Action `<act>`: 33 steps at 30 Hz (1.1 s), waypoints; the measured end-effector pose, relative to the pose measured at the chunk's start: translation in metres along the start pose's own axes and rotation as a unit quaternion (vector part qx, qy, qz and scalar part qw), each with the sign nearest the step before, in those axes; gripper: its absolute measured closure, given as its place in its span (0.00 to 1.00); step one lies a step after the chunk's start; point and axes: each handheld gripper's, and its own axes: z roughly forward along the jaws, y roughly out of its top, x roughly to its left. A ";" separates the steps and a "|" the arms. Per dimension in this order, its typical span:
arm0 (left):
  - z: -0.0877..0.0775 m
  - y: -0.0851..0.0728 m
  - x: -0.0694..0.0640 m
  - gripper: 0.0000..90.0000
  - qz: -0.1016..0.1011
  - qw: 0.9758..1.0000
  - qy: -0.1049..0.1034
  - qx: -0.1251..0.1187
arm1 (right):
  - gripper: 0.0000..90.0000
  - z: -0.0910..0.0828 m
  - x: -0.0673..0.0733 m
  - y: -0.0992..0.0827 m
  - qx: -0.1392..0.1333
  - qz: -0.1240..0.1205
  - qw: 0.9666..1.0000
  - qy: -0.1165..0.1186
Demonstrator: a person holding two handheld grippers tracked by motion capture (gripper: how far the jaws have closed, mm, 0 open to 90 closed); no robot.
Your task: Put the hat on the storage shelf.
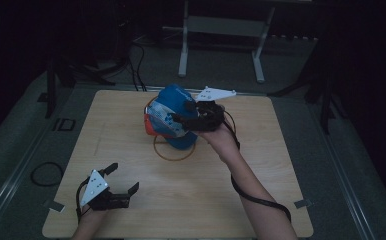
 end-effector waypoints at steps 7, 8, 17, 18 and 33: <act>0.000 0.000 0.000 0.02 -0.002 1.000 0.000 0.000 | 0.27 -0.010 0.002 -0.014 -0.002 -0.002 1.000 0.011; 0.000 0.000 0.000 0.02 -0.002 1.000 0.000 0.000 | 0.27 -0.010 0.002 -0.014 -0.002 -0.002 1.000 0.011; 0.000 -0.001 0.000 0.02 -0.003 1.000 0.001 0.001 | 0.15 -0.031 0.001 -0.035 -0.023 -0.007 0.999 0.025; 0.000 -0.001 0.001 0.02 -0.005 1.000 0.001 0.000 | 0.15 -0.033 0.002 -0.038 -0.023 -0.006 0.999 0.028; 0.001 -0.001 0.000 0.02 -0.005 1.000 -0.001 0.002 | 0.15 -0.043 0.002 -0.091 0.008 -0.009 1.000 0.019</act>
